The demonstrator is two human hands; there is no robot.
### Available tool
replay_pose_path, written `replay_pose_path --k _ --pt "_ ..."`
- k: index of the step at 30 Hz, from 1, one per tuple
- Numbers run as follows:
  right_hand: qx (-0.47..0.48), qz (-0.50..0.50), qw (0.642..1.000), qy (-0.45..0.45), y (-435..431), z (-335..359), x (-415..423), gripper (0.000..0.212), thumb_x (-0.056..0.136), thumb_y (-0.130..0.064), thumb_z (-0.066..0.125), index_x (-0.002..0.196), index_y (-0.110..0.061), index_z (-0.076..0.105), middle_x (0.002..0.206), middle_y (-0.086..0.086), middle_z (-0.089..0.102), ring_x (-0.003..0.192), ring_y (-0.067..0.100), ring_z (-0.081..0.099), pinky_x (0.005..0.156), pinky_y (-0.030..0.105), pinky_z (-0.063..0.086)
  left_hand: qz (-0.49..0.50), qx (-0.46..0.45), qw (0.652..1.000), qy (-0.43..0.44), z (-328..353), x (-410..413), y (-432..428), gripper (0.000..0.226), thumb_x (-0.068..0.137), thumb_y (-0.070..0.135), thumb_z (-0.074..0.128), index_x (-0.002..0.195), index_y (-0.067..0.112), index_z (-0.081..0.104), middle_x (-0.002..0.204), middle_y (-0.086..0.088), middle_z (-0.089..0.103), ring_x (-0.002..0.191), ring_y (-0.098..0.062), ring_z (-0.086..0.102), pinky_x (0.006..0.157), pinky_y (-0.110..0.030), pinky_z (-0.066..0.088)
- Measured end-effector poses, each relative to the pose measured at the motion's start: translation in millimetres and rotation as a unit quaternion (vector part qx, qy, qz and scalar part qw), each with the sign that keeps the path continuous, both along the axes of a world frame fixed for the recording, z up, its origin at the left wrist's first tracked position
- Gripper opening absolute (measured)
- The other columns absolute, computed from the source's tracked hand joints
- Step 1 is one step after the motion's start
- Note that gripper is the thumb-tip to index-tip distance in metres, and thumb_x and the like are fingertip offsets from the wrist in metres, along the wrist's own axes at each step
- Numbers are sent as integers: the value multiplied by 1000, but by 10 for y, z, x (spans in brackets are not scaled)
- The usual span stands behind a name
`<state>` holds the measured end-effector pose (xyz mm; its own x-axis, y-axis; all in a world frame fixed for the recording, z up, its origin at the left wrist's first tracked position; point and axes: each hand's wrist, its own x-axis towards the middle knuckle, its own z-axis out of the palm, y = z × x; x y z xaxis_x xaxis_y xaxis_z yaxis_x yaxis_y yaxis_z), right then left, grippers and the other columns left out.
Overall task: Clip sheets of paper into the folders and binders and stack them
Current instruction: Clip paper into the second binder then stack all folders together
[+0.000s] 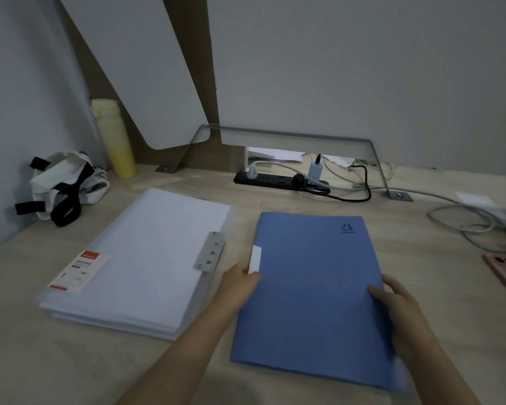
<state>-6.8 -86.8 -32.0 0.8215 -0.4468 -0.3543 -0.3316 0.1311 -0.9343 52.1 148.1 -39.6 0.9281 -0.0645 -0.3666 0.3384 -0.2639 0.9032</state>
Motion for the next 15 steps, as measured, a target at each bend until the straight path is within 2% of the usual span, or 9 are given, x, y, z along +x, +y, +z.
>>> replay_pose_path --k 1,3,5,7,10,13,15 --pt "12 -3 1000 -16 -4 31 -8 25 88 -5 51 109 -15 60 99 10 65 88 30 61 71 38 50 -6 -9 1000 6 21 -2 17 26 74 19 51 89 3 64 95 -13 70 83 -25 65 78 -36 50" --pt "27 -7 998 -51 16 112 -9 25 88 -6 51 109 -18 59 93 4 66 83 24 61 66 35 48 -11 -28 1000 -5 93 -19 49 24 81 19 52 96 5 64 101 -13 70 93 -29 67 89 -41 50" --pt "38 -9 996 -81 74 186 17 27 88 -6 51 111 -19 59 94 2 66 83 22 61 65 34 47 5 -49 998 -33 199 10 104 20 88 17 52 105 8 60 107 -11 68 97 -29 66 92 -44 51" --pt "53 1 993 -104 209 250 65 29 89 -6 51 114 -18 58 97 2 68 85 22 63 67 35 48 23 -58 996 -70 348 79 239 19 91 13 52 109 9 55 107 -11 65 91 -25 65 83 -40 53" --pt "80 40 988 -127 540 312 172 29 89 -5 49 115 -16 57 95 2 69 81 22 64 68 37 50 35 -24 990 -134 562 165 620 17 91 10 52 108 12 52 102 -7 61 79 -15 60 66 -24 48" --pt "74 102 985 -117 995 303 278 29 90 -6 50 114 -21 57 95 -2 70 85 22 66 77 43 52 41 58 982 -175 695 232 1138 25 92 15 52 116 14 53 107 -4 59 83 -14 59 66 -25 45" --pt "61 145 982 -109 1313 264 347 31 90 -7 50 115 -24 54 94 -6 68 84 19 66 74 41 53 40 109 977 -179 727 293 1479 31 92 15 51 122 12 54 116 -6 60 93 -20 59 70 -27 45"
